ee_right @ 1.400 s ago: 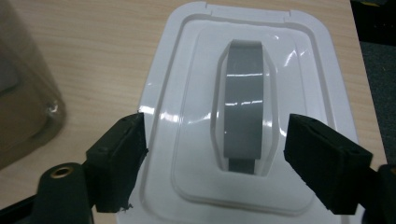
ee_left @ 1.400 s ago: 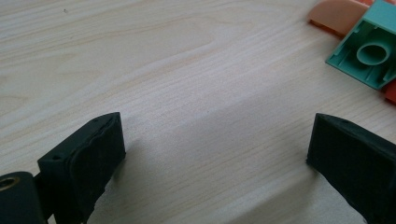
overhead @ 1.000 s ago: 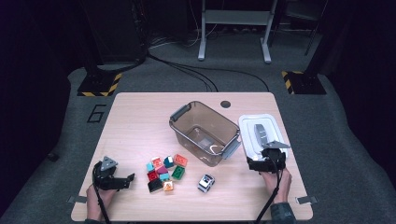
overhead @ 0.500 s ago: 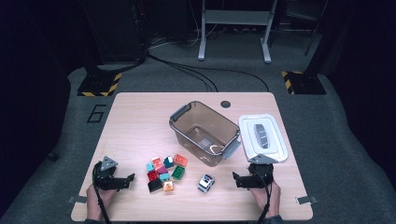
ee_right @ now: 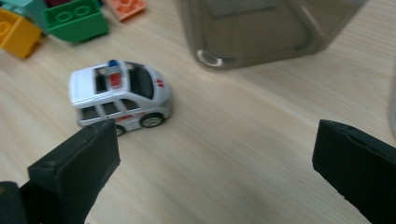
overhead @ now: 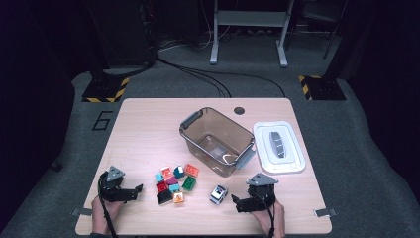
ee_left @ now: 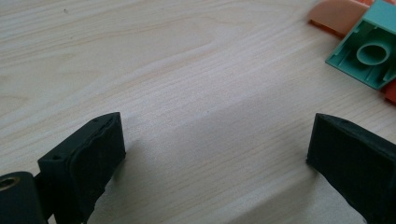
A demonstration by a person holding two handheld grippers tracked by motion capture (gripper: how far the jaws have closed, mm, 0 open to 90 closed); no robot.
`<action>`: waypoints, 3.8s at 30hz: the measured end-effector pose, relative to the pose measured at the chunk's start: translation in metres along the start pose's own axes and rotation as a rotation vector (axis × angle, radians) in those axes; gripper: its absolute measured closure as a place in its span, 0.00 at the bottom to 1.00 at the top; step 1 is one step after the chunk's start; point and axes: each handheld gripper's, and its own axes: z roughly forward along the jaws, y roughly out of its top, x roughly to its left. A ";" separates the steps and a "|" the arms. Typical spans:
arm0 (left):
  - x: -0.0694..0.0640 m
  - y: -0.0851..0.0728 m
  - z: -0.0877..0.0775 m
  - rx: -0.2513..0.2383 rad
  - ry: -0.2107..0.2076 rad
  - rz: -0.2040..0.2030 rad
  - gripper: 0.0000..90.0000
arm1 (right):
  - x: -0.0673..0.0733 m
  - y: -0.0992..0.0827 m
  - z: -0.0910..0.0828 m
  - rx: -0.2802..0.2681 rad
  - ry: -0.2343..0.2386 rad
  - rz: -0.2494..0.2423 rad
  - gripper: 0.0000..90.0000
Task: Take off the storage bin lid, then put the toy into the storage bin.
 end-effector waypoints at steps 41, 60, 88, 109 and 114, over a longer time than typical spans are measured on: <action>0.000 0.000 0.000 -0.005 0.001 -0.004 0.05 | 0.056 0.014 0.053 0.096 0.085 -0.117 0.26; -0.001 0.000 0.000 -0.005 0.001 -0.006 0.05 | 0.054 0.018 0.046 0.080 0.107 -0.119 0.28; -0.001 0.000 0.000 -0.002 -0.001 -0.007 0.05 | 0.074 0.063 0.032 0.013 0.194 -0.196 0.28; -0.001 0.000 0.000 -0.005 0.000 -0.006 0.05 | 0.082 0.145 0.017 -0.076 0.260 -0.273 0.28; 0.000 0.000 0.000 -0.005 0.000 -0.003 0.05 | 0.076 0.160 0.008 -0.104 0.241 -0.278 0.28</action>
